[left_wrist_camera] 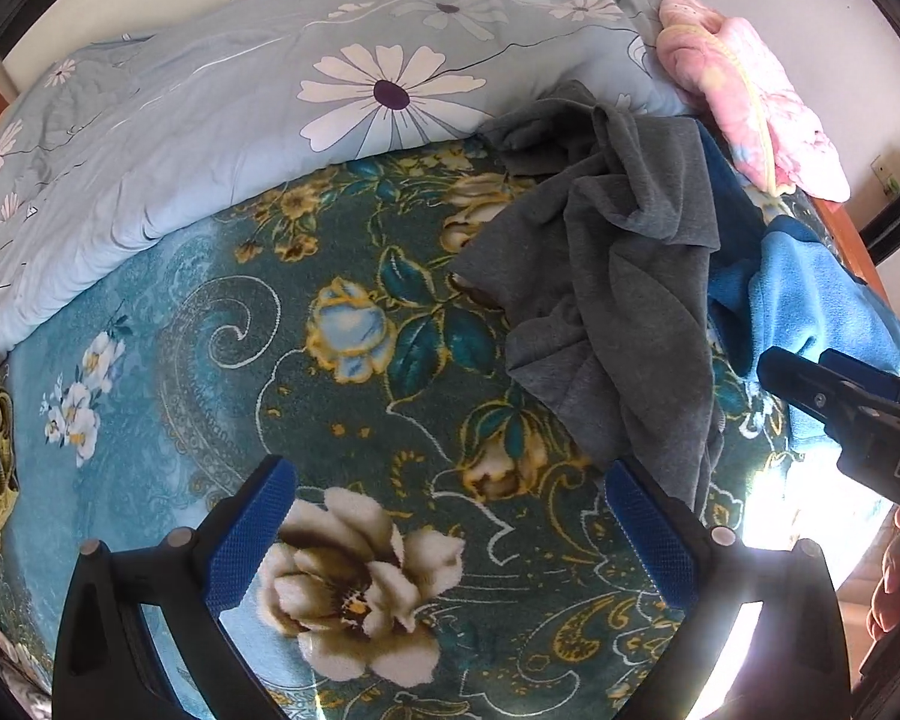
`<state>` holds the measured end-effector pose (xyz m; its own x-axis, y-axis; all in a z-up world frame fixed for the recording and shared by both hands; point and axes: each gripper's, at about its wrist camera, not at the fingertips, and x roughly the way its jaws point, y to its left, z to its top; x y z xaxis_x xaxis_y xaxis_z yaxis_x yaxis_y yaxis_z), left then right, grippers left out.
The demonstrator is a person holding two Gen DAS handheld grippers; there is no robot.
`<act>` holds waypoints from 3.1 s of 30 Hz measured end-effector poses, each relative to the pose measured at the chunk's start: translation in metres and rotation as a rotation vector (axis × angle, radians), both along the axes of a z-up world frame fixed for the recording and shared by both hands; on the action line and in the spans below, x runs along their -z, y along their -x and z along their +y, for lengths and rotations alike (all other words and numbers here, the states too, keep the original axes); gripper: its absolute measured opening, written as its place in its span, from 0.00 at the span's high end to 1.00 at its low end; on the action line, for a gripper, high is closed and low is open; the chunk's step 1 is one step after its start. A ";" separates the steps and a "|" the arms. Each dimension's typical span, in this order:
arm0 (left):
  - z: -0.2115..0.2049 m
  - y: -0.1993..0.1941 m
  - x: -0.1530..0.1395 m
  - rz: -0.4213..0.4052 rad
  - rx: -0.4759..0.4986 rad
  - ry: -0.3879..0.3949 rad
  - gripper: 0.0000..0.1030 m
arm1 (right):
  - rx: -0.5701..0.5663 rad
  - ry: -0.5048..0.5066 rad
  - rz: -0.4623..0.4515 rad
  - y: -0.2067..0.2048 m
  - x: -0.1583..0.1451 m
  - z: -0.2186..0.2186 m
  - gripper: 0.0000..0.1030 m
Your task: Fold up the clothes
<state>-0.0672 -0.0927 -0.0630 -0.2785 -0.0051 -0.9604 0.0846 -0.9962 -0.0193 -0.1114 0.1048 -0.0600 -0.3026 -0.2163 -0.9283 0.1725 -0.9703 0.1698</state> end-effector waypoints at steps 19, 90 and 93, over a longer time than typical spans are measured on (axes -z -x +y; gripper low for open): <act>-0.030 0.022 0.012 0.008 -0.022 -0.027 0.00 | -0.029 0.041 -0.199 0.023 0.068 -0.023 0.88; -0.301 -0.181 -0.027 0.019 -0.216 -0.014 0.00 | 0.014 0.195 -0.223 -0.152 0.013 -0.167 0.90; -0.295 -0.167 -0.013 -0.005 -0.207 -0.027 0.00 | 0.023 0.173 -0.254 -0.151 0.032 -0.159 0.86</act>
<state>0.0994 -0.3880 -0.0501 -0.2690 -0.0361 -0.9625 0.2875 -0.9567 -0.0445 0.0400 -0.0537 -0.0916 -0.0727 -0.3737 -0.9247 0.0818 -0.9263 0.3679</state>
